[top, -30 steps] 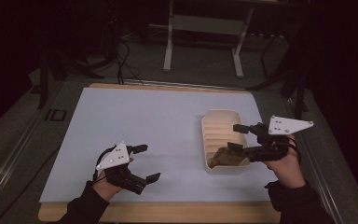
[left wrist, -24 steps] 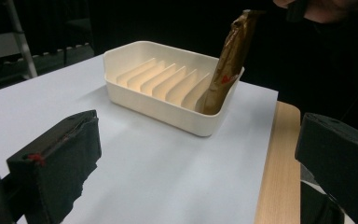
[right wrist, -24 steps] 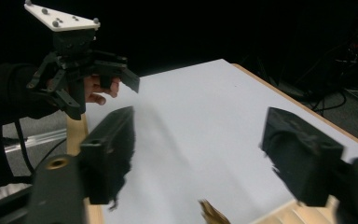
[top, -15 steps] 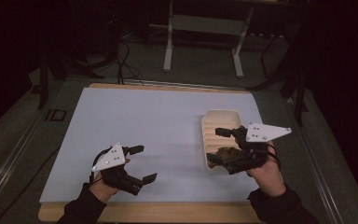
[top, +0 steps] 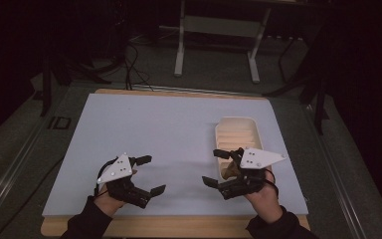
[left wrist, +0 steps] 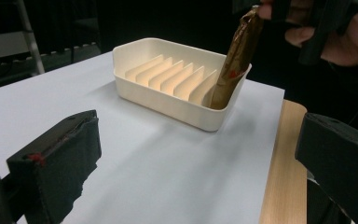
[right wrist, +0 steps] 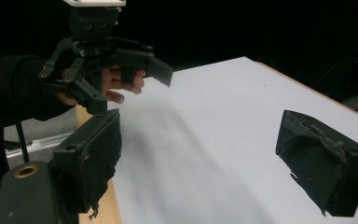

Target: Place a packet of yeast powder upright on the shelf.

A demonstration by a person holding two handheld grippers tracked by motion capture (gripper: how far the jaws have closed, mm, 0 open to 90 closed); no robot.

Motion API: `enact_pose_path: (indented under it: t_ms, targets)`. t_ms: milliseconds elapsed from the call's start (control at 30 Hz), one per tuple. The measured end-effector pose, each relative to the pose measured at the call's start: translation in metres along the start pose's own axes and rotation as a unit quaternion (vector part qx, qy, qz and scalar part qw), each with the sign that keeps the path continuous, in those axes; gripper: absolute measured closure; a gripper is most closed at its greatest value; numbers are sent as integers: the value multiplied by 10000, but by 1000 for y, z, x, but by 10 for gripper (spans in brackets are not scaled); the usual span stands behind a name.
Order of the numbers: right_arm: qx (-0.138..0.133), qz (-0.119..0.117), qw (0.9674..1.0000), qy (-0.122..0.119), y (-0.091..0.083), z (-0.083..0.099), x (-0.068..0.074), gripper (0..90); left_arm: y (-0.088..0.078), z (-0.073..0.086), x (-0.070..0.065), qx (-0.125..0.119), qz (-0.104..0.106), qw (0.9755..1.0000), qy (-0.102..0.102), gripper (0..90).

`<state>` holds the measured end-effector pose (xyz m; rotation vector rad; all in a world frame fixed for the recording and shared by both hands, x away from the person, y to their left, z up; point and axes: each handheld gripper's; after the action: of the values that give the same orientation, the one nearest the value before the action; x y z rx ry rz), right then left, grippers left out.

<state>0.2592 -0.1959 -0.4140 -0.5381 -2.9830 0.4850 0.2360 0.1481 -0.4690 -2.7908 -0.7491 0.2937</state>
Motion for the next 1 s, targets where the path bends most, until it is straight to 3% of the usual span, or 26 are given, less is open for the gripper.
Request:
enact_pose_path:
  t_ms: [433, 667, 1000]
  targets:
    - [177, -51, 9998, 46, 4, 27, 14, 143, -1, 4, 1, 3, -23, 10000, 19, 6]
    - [302, -53, 9991, 287, -2, 45, 13, 143, -1, 6, 1, 12, -17, 10000, 13, 6]
    - [593, -12, 9975, 380, -9, 66, 12, 144, 1, 8, 1, 31, 5, 10000, 23, 6]
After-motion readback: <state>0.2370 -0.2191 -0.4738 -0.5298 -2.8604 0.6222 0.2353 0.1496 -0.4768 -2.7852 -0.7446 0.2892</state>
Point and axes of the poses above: each handheld gripper's, and its own axes: y roughly forward along the jaws, z roughly out of its underside, x roughly to its left, and after that the axes turned 2 degrees about -y, right-handed
